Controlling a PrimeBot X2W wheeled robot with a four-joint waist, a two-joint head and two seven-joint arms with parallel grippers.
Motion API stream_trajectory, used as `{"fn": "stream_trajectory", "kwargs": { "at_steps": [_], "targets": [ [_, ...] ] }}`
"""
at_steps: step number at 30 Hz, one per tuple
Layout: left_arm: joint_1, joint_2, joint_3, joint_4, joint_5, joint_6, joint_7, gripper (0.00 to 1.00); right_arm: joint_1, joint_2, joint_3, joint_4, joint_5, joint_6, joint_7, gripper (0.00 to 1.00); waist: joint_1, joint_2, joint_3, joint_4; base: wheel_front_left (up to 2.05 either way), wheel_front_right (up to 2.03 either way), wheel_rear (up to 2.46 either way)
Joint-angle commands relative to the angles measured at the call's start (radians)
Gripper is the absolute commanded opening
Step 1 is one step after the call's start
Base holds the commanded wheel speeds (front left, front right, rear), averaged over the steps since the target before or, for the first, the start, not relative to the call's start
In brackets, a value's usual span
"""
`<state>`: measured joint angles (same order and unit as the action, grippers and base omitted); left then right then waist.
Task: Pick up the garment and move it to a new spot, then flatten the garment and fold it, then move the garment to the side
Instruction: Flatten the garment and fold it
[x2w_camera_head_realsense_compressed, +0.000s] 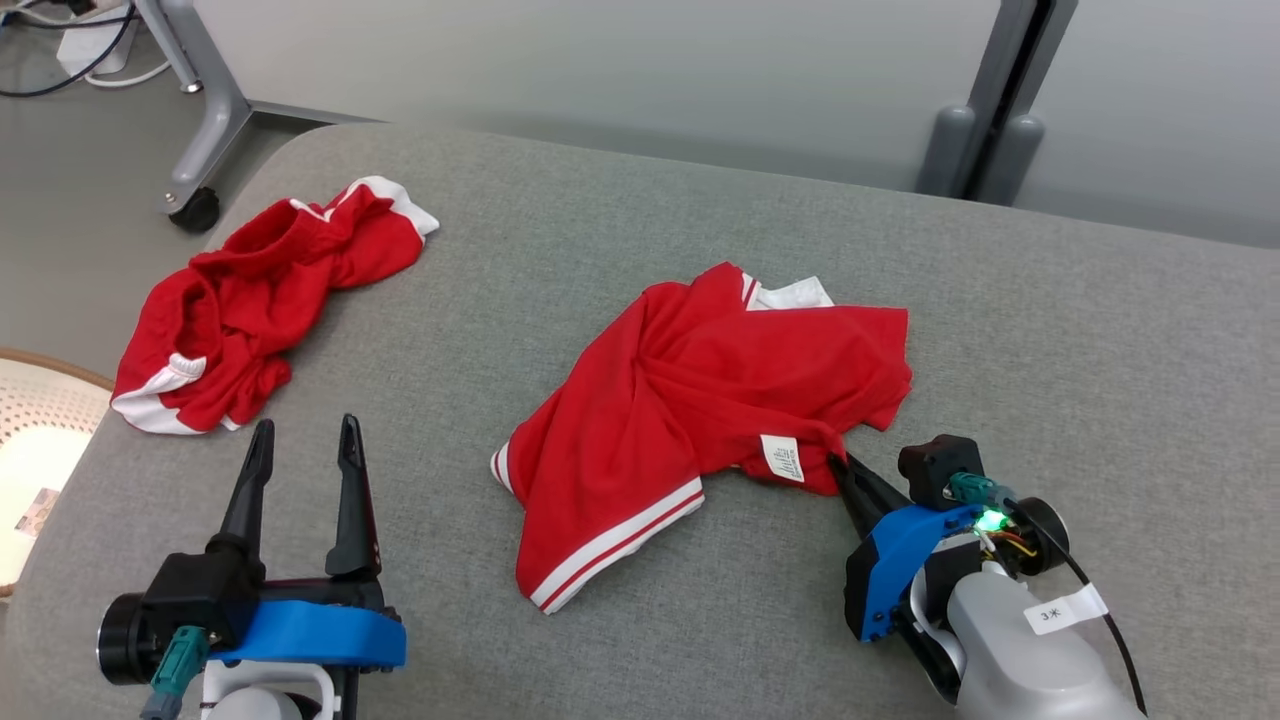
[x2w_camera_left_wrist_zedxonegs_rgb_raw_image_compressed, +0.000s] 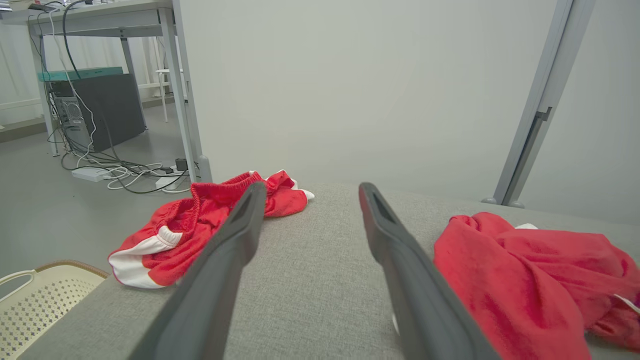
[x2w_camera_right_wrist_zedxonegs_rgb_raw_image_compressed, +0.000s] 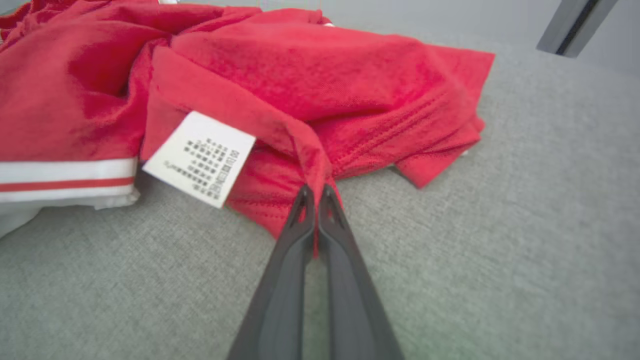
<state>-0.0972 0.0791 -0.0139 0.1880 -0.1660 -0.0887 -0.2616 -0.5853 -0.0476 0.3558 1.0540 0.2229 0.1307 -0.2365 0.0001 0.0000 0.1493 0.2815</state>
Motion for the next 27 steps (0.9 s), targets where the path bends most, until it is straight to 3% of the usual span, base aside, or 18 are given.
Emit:
{"fn": "stream_trajectory", "kwargs": {
  "at_steps": [1, 6, 17, 27],
  "targets": [
    [0.012, -0.004, 0.007, 0.004, 0.006, -0.002, -0.005, 1.00, -0.012, -0.005, -0.009, 0.008, -0.005, 0.000, -0.018, 0.00, -0.0001, 0.0000, -0.019, -0.023, 0.00, 0.00, 0.00],
    [0.041, -0.006, 0.019, 0.013, 0.008, -0.007, -0.005, 1.00, 0.027, -0.021, -0.052, -0.054, -0.048, 0.000, -0.029, 0.00, -0.0001, 0.0000, -0.059, -0.082, 0.00, 0.00, 0.00],
    [0.079, -0.012, 0.036, 0.015, 0.017, -0.011, -0.005, 1.00, 0.291, -0.123, -0.183, -0.450, -0.129, 0.000, -0.028, 0.00, -0.0001, 0.0000, -0.104, -0.212, 0.00, 0.00, 0.00],
    [0.069, -0.016, 0.045, 0.013, 0.021, -0.015, -0.005, 1.00, 0.583, -0.169, -0.374, -0.748, -0.159, 0.000, 0.078, 0.00, -0.0001, 0.0000, -0.090, -0.252, 0.00, 0.00, 0.00]
  ]
}}
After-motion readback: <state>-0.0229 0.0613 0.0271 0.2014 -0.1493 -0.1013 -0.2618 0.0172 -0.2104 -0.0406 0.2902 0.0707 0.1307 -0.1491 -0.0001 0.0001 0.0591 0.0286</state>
